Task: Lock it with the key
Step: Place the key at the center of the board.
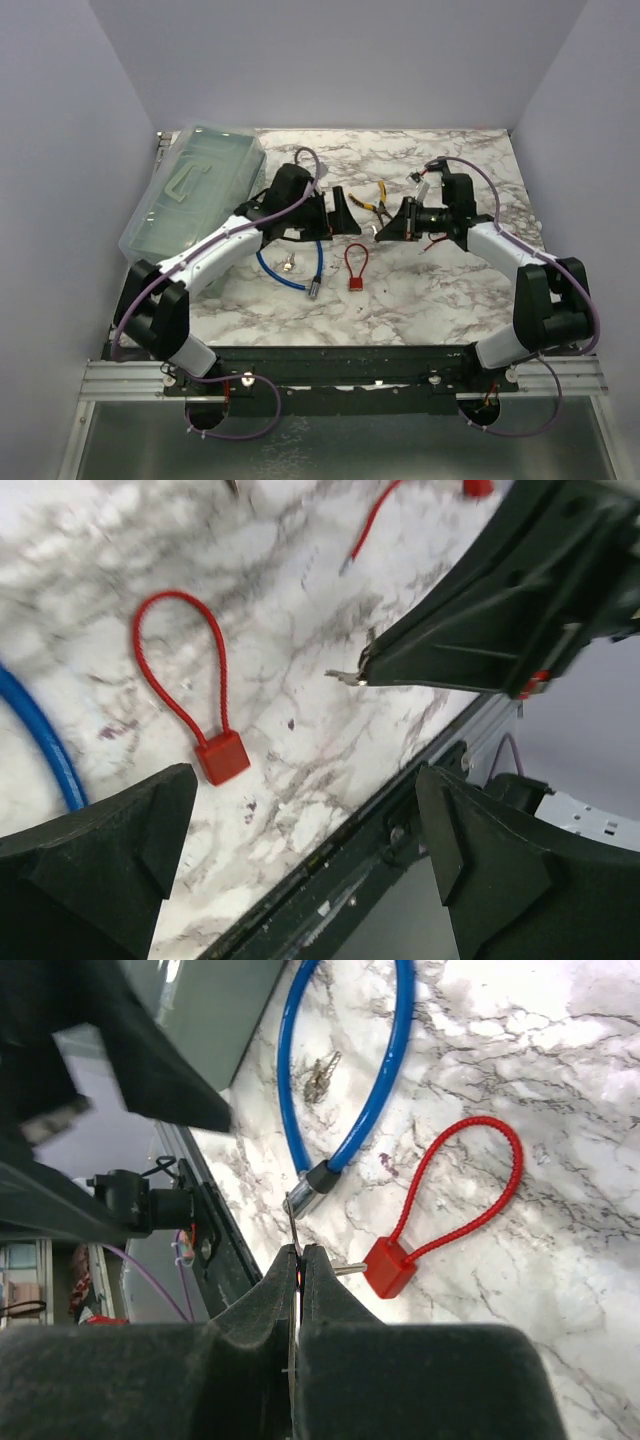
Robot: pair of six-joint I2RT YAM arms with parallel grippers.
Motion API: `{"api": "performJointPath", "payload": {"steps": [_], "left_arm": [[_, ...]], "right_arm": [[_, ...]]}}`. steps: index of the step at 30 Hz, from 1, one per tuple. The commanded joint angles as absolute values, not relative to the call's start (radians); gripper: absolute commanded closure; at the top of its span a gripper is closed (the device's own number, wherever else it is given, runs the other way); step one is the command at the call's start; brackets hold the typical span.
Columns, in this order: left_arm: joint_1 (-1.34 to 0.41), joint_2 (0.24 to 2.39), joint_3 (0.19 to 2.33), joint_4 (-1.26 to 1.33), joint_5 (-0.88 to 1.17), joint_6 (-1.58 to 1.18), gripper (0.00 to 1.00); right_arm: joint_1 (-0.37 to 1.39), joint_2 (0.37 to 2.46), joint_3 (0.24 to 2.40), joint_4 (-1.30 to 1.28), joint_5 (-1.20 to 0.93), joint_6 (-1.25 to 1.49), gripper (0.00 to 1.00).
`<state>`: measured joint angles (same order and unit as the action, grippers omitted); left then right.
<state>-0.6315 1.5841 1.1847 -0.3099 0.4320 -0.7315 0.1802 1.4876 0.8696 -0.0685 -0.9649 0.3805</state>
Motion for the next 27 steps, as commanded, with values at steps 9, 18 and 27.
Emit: {"api": "performJointPath", "payload": {"steps": [9, 18, 27], "left_arm": [[-0.517, 1.328, 1.092, -0.156, 0.296, -0.603, 0.01], [-0.476, 1.314, 1.063, -0.094, 0.328, -0.651, 0.01], [-0.474, 1.317, 1.058, -0.084, 0.342, -0.658, 0.01]], "right_arm": [[0.292, 1.69, 0.965, -0.011, -0.85, 0.358, 1.0], [0.341, 1.804, 0.961, 0.034, -0.834, 0.384, 0.96], [0.342, 1.844, 0.967, 0.002, -0.781, 0.384, 0.82]]}}
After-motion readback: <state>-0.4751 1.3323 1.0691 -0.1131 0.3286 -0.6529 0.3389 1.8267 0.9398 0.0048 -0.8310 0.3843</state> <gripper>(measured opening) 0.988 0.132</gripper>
